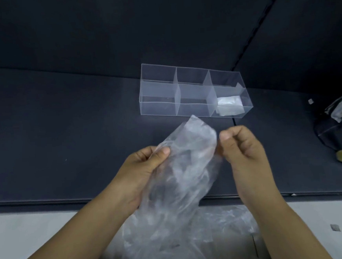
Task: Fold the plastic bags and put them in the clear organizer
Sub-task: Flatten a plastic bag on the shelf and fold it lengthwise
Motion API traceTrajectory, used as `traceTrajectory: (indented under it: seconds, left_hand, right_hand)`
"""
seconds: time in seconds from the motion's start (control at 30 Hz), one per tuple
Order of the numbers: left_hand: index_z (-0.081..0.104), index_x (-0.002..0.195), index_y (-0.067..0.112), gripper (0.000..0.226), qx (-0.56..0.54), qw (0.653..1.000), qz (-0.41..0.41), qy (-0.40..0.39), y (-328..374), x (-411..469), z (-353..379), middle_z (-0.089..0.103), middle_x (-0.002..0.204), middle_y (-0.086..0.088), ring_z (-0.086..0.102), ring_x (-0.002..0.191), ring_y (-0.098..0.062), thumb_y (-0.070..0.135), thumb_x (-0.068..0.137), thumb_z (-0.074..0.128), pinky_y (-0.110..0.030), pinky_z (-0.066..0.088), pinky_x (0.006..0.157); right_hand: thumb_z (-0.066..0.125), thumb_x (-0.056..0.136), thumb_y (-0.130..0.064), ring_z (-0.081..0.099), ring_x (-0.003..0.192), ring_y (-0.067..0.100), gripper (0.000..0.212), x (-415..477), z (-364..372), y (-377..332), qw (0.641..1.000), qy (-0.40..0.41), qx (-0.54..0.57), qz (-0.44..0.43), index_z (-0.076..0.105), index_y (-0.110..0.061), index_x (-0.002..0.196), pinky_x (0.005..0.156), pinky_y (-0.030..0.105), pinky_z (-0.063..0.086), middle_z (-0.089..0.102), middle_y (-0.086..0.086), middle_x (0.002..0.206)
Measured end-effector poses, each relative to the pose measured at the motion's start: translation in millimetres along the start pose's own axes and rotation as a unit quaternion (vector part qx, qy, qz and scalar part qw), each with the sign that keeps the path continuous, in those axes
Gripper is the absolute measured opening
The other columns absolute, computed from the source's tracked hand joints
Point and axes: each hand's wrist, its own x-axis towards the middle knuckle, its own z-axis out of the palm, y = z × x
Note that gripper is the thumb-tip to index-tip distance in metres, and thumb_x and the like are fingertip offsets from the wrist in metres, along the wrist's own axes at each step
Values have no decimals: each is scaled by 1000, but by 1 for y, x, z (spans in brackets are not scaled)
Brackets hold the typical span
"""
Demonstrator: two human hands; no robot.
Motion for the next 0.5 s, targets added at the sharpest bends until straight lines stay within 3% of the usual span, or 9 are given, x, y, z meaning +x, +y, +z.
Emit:
traceTrajectory:
  seconds: [0.07, 0.13, 0.23, 0.3, 0.33, 0.43, 0.5]
  left_hand:
    - [75, 78, 15, 16, -2, 1000, -8, 30, -2, 3, -6, 74, 85, -12, 70, 70, -22, 31, 78, 73, -30, 56, 60]
    - [74, 85, 11, 15, -11, 998, -18, 55, -5, 6, -12, 74, 88, -14, 71, 73, -25, 26, 84, 70, -33, 57, 64]
    - [69, 97, 2, 24, -28, 996, -31, 81, -9, 10, -15, 73, 93, -17, 70, 79, -28, 24, 86, 68, -37, 58, 73]
    - [69, 97, 3, 24, -12, 994, -30, 103, -13, 12, -16, 73, 94, -17, 69, 79, -27, 25, 87, 67, -37, 57, 75]
    - [68, 97, 5, 23, 20, 992, -22, 124, -15, 13, -16, 73, 95, -15, 69, 82, -26, 27, 88, 66, -37, 56, 76]
    - [59, 114, 22, 34, 199, 958, 51, 200, -16, 18, -21, 62, 115, 2, 60, 104, -14, 44, 89, 60, -22, 47, 83]
    - [48, 131, 33, 57, 280, 941, 118, 151, -7, 20, -28, 46, 131, 14, 45, 120, -4, 62, 81, 49, -21, 37, 99]
  right_hand:
    - [49, 96, -24, 49, 46, 13, 19, 6, 1, -2, 999, 48, 1, 6, 48, -9, 84, 58, 28, 52, 53, 0, 54]
    - [50, 95, -30, 46, 45, 13, 23, 9, 1, -2, 998, 54, -5, 25, 49, -9, 86, 58, 29, 53, 49, 2, 55]
    - [57, 81, -65, 61, 80, -3, 50, 9, -6, 11, 991, -49, -78, 100, 59, -25, 110, 77, 19, 49, 65, -19, 89]
    - [65, 66, -74, 51, 106, -12, 67, 6, -8, 23, 961, -142, -151, 184, 53, -44, 124, 83, 15, 41, 54, -31, 116]
    - [71, 64, -69, 49, 111, -10, 65, 5, -8, 32, 948, -166, -175, 208, 54, -44, 122, 83, 14, 40, 50, -28, 122]
    - [78, 77, -32, 60, 96, 4, 13, 3, -2, 52, 953, -125, -167, 218, 69, -27, 85, 70, 11, 47, 60, -9, 110]
    - [74, 83, -18, 63, 84, 6, 17, 5, 0, 56, 964, -111, -120, 209, 66, -24, 69, 67, 11, 47, 67, -8, 88]
